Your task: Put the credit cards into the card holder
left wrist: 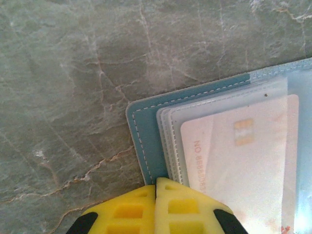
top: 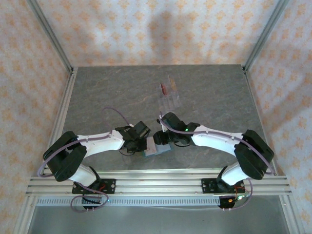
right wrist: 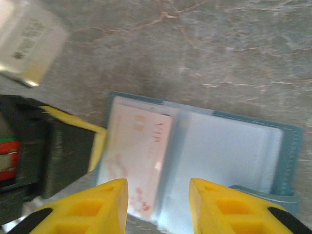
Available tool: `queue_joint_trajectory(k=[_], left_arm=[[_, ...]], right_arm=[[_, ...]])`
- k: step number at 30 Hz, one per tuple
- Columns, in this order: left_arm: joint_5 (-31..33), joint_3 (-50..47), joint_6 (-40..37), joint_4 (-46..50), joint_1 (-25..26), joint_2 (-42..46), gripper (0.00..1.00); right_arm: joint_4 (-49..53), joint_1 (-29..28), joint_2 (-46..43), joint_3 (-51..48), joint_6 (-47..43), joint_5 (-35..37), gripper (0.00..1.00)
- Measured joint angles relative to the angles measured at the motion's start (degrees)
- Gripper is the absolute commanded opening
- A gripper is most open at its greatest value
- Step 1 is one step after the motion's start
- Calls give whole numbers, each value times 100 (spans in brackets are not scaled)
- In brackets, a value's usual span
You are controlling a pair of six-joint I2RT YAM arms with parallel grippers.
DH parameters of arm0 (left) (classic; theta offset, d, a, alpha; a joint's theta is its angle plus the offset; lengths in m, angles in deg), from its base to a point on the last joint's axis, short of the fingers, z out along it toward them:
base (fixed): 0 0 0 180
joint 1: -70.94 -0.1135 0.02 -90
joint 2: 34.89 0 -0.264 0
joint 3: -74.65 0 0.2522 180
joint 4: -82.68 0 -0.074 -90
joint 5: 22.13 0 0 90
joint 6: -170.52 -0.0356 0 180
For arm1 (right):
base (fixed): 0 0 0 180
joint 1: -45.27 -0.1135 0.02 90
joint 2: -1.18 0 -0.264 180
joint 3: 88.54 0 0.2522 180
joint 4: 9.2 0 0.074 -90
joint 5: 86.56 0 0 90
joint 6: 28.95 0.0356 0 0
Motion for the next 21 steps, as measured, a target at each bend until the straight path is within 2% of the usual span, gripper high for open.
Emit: queue_joint_trajectory(k=[12, 21], left_arm=[[0, 0, 0, 0, 0, 0, 0], [0, 0, 2, 0, 0, 0, 0]], right_arm=[[420, -2, 922, 284, -468, 629, 38], [310, -256, 1128, 363, -481, 1305, 35]])
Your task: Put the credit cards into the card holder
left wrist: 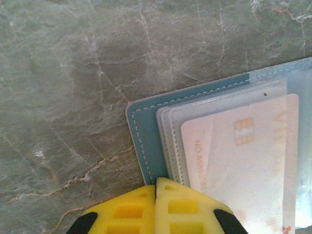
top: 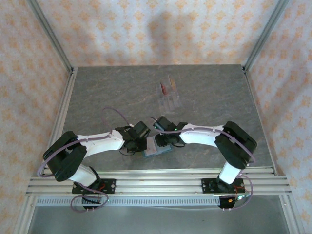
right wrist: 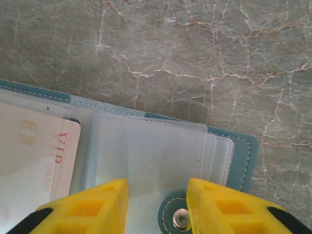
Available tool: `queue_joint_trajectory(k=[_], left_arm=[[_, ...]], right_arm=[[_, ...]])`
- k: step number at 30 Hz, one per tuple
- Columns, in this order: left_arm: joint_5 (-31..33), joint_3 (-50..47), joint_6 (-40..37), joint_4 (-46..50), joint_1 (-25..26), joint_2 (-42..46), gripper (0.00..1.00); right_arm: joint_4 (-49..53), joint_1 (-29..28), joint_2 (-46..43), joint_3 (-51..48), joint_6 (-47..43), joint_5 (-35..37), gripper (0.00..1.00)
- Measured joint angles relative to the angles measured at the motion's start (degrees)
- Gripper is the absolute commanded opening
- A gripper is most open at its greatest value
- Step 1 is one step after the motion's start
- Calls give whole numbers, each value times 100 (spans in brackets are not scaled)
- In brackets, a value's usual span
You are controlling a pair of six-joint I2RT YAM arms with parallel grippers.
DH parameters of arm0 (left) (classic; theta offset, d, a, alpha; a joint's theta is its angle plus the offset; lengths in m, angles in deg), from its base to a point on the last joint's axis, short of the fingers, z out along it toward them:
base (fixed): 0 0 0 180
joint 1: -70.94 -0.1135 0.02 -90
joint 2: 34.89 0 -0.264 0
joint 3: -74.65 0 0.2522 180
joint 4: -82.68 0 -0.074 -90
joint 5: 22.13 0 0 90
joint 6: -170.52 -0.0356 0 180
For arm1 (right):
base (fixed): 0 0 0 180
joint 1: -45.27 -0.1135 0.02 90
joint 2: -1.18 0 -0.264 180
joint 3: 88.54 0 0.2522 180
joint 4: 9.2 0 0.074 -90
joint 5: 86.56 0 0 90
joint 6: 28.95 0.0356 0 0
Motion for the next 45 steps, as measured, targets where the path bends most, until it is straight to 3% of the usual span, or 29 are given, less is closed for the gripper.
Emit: queue_joint_trajectory(k=[5, 14, 40, 45], left_arm=[[0, 0, -2, -2, 0, -2, 0], [0, -26, 0, -24, 0, 0, 0], [-2, -26, 0, -42, 0, -2, 0], [-2, -26, -2, -42, 0, -2, 0]], right_arm=[[-201, -245, 44, -96, 238, 555, 23], [-413, -275, 122, -94, 573, 721, 0], [-20, -400, -229, 142, 575, 48, 0], [170, -400, -227, 317, 514, 83, 21]])
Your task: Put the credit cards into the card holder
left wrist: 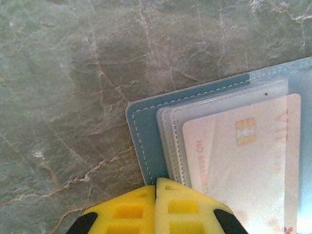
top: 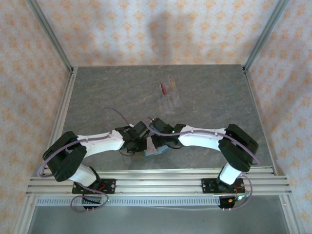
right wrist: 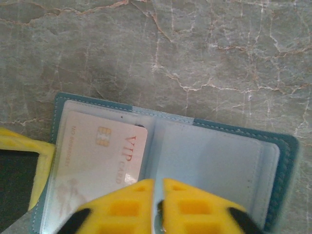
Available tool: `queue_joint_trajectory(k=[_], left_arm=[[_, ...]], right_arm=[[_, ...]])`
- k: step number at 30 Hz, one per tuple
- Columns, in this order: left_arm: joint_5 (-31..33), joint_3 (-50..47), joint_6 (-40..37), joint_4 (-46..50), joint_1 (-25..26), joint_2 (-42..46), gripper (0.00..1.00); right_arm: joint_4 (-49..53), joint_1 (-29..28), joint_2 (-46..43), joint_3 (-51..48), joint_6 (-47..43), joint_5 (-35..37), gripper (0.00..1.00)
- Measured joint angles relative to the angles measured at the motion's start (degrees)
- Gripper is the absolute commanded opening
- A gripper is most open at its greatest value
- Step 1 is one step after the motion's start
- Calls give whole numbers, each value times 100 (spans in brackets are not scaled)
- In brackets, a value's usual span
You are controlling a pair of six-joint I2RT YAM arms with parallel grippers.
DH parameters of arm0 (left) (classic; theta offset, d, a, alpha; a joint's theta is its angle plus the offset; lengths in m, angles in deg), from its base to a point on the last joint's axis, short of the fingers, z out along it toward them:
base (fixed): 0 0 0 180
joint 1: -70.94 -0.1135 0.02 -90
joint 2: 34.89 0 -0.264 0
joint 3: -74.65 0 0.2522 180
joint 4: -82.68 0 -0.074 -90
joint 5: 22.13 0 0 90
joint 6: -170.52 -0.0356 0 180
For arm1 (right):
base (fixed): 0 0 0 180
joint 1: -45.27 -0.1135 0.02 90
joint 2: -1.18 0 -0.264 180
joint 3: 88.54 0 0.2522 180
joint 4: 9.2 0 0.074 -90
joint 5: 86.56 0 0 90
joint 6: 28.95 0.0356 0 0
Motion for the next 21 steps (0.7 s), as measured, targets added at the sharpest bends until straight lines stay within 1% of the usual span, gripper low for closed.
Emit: queue_joint_trajectory(k=[4, 5, 9, 11, 16, 21], left_arm=[[0, 0, 0, 0, 0, 0, 0], [0, 0, 0, 0, 0, 0, 0], [0, 2, 0, 0, 0, 0, 0], [0, 2, 0, 0, 0, 0, 0], [0, 0, 0, 0, 0, 0, 0], [0, 0, 0, -2, 0, -13, 0]], right_arm=[[44, 20, -4, 87, -50, -4, 23], [52, 37, -4, 87, -48, -22, 25], [52, 133, -11, 90, -79, -85, 26], [157, 170, 17, 153, -120, -96, 29], [332, 245, 297, 459, -286, -116, 31], [575, 385, 529, 562, -417, -90, 34]])
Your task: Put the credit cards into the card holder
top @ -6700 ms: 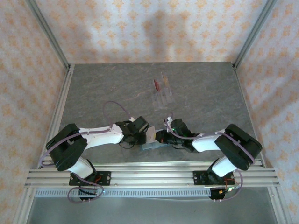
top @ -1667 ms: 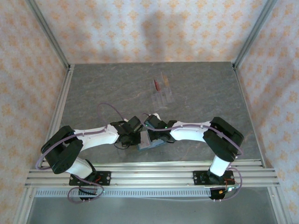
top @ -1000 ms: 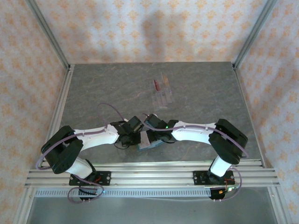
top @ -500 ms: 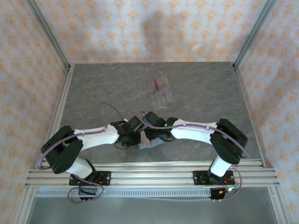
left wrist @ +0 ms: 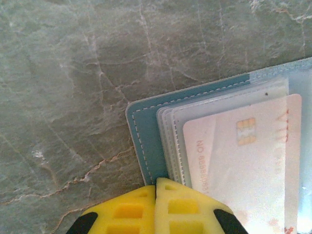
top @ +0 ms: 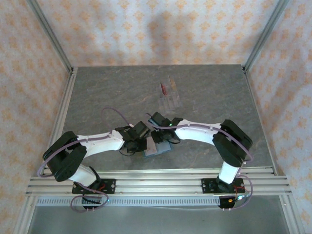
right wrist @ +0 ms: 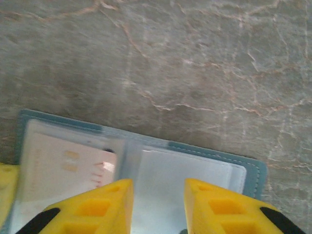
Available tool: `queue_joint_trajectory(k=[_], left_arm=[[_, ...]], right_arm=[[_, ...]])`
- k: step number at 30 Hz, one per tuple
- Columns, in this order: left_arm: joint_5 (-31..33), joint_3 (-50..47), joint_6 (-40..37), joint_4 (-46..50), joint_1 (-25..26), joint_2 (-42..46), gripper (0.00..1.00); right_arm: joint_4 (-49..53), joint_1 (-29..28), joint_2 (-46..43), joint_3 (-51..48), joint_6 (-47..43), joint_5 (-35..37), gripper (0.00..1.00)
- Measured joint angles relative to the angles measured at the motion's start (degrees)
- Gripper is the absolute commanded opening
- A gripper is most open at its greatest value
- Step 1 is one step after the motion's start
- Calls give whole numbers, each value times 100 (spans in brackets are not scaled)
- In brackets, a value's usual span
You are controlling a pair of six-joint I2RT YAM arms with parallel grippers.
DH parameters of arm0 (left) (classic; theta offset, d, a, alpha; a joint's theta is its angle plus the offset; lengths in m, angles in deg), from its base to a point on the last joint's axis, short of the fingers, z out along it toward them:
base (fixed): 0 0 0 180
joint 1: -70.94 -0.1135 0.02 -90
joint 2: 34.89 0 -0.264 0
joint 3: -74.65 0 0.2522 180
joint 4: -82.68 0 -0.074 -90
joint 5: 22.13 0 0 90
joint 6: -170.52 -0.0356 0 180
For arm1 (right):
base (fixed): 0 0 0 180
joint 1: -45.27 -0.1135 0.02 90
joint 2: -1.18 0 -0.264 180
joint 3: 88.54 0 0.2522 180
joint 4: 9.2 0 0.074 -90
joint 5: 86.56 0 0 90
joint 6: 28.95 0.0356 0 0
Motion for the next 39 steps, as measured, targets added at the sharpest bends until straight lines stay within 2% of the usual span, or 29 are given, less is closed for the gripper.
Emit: queue_joint_trajectory(k=[20, 35, 39], left_arm=[[-4, 4, 0, -4, 0, -61, 0], [-20, -4, 2, -7, -4, -61, 0], [-22, -11, 0, -20, -4, -61, 0]], right_arm=[[391, -68, 481, 280, -302, 483, 38], [417, -101, 553, 378, -199, 619, 4], [496, -105, 546, 437, -223, 588, 0]])
